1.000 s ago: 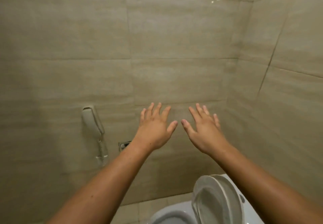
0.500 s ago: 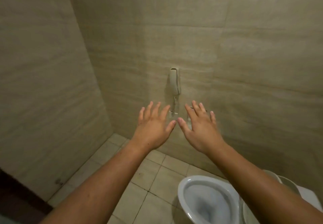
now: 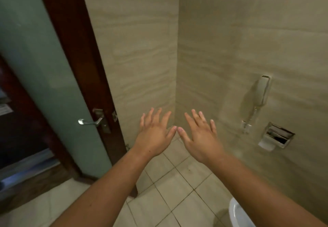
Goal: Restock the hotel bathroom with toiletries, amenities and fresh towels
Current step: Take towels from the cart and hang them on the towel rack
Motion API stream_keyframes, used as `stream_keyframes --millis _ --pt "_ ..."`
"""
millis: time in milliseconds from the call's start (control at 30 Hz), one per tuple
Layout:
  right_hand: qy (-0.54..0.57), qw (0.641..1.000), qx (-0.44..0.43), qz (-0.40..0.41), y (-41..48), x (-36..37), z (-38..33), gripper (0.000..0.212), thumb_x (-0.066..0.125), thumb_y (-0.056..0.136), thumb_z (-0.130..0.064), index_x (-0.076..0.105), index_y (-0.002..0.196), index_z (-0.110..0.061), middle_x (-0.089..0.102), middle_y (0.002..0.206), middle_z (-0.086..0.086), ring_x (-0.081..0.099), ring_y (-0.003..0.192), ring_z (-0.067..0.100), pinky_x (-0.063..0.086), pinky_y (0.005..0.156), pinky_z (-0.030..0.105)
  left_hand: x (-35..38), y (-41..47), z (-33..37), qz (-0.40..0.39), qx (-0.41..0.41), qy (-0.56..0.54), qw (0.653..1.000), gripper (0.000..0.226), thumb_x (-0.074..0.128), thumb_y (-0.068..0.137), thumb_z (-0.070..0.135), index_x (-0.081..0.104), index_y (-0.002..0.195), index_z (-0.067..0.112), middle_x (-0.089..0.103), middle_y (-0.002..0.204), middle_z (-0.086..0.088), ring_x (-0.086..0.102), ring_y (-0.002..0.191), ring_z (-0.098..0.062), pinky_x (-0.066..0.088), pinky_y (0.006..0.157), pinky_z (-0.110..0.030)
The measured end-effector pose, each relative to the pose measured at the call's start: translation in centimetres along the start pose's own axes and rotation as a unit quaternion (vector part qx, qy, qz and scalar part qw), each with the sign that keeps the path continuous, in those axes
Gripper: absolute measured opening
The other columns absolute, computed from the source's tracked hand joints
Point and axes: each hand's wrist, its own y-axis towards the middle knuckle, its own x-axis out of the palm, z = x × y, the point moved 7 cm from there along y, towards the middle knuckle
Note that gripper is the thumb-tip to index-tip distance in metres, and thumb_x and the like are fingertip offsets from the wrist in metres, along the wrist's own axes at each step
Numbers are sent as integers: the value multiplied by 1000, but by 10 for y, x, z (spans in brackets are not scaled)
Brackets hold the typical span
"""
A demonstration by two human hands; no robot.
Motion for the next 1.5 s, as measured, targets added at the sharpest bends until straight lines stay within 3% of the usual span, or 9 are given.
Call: stream_keyframes --millis 133,333,700,933,1100,1333,1500 --pt "3 999 -49 -18 20 34 -71 90 5 90 -78 20 163 -28 5 173 -1 -4 159 16 -4 126 49 -15 -22 -82 17 -49 21 998 68 27 105 63 19 164 29 17 172 -10 3 160 -30 1 128 -51" --pt "-2 993 -98 -70 58 112 -195 69 22 104 -63 15 164 -30 4 173 -1 -6 159 17 -4 127 50 -46 -62 -227 35 -120 28 992 67 29 104 63 20 164 32 17 173 -5 3 160 -29 2 128 -51" --pt "-8 974 -193 -122 108 245 -418 70 23 103 -64 16 164 -30 4 173 -1 -5 159 17 -3 127 48 -84 -139 -472 42 -237 25 970 68 28 105 63 16 165 32 12 174 -5 -2 161 -28 -1 129 -51" --pt "1 952 -263 -158 126 296 -530 68 22 105 -62 10 164 -31 -1 173 -2 -9 158 15 -8 126 48 -109 -185 -578 50 -304 23 951 67 26 105 64 14 164 35 10 174 -2 -4 161 -26 -2 129 -52" --pt "7 935 -303 -183 142 335 -595 69 22 104 -63 10 164 -32 -1 173 -3 -9 159 16 -5 128 51 -110 -204 -644 60 -358 47 931 67 25 104 68 13 163 38 12 174 -1 -3 161 -25 -12 121 -45" --pt "17 916 -346 -204 195 401 -665 70 21 103 -65 9 164 -34 -2 173 -4 -9 158 17 -6 127 50 -115 -200 -727 45 -411 53 909 68 25 104 67 12 164 37 8 174 -1 -7 161 -26 -8 126 -49" --pt "30 898 -378 -224 242 439 -719 70 22 103 -64 9 164 -33 -3 173 -4 -10 158 17 -6 128 49 -122 -185 -797 43 -458 54 886 67 23 104 68 11 163 39 7 174 2 -8 160 -24 -15 122 -45"
